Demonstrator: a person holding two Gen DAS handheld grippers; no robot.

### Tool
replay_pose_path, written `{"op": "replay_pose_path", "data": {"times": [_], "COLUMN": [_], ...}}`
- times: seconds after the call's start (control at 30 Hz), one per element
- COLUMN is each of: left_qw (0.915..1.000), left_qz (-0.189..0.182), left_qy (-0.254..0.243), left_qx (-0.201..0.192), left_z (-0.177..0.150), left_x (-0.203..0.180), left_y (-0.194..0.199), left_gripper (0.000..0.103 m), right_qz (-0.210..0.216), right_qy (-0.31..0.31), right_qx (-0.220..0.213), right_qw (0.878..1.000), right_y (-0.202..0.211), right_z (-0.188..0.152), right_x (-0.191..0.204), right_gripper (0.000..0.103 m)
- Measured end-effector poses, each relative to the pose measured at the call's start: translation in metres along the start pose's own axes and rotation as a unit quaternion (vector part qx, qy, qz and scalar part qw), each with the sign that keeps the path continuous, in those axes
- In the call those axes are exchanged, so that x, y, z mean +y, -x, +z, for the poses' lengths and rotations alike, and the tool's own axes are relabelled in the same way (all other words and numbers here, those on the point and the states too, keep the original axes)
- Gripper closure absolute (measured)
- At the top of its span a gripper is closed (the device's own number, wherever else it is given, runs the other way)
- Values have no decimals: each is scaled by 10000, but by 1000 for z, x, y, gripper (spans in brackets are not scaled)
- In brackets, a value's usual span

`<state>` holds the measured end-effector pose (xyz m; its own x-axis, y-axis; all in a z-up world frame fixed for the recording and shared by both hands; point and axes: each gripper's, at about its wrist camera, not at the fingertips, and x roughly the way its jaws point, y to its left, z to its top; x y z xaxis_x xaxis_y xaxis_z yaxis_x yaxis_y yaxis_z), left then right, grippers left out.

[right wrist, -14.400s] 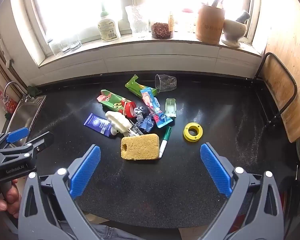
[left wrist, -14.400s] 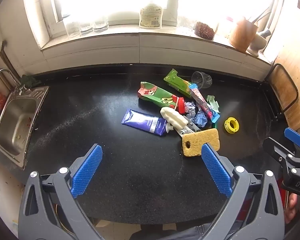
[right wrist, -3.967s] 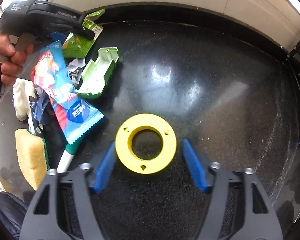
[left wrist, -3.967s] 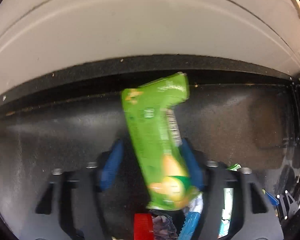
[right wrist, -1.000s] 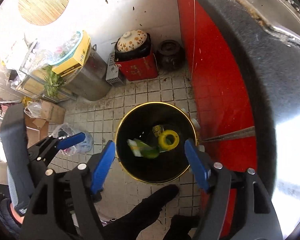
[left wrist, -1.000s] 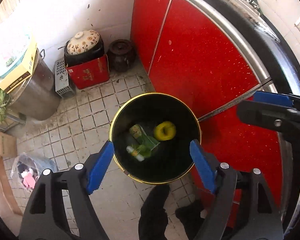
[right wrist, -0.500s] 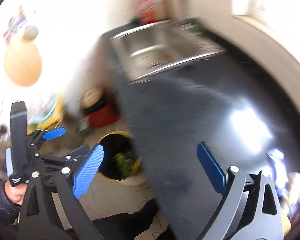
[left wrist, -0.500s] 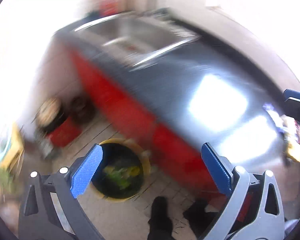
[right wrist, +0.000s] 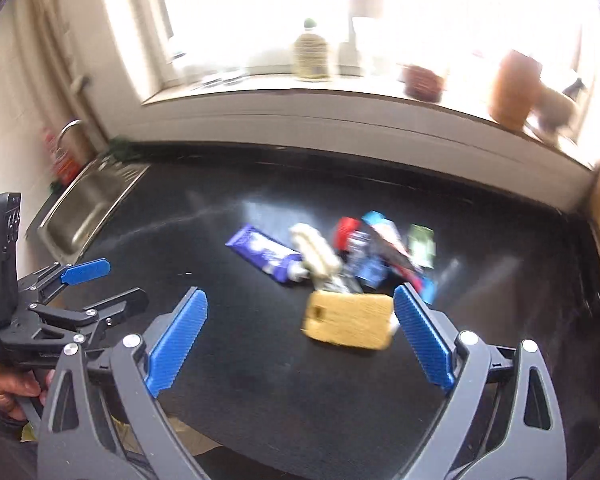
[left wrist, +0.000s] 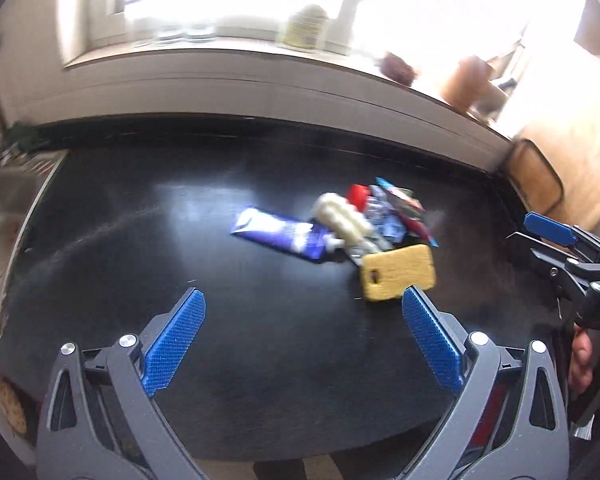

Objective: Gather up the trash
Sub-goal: 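Move both open tools back over the countertop, then grasp the yellow sponge with the left tool while the right tool grasps the blue-red wrapper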

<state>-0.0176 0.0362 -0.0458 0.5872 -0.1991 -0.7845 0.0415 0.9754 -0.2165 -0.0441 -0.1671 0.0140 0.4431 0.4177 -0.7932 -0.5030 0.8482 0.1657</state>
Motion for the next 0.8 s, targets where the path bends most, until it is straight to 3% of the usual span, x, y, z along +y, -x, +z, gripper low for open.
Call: {"op": "replay_pose_path", "data": {"times": [0.23,0.47,0.67,0.8], "left_qw": [9973,9890,9705,9468], "left_qz": [-81,-268,-607,-382], "left_qy": [-686,-1400,-2305,-3168], "left_qx": [240,405,371,423], "left_z": [3,3,0,-10], "left_x": [-37,-59,-85,-103], "left_y": [-20,-49,-92,-131], "left_gripper": [7,7,7,7], "right_qz": [-157,-112,220,140], "right_qy": [-418,-523,-280,184], "right_qx": [74,197,384,714], "right_qw": [9990,9984,9986,9972], "right_y": [5,-22,-74,-118], "right_z": [-24,-20,-3,4], "right_x": [-45,-70,-94,-102], "right_gripper": [12,12,16,22]}}
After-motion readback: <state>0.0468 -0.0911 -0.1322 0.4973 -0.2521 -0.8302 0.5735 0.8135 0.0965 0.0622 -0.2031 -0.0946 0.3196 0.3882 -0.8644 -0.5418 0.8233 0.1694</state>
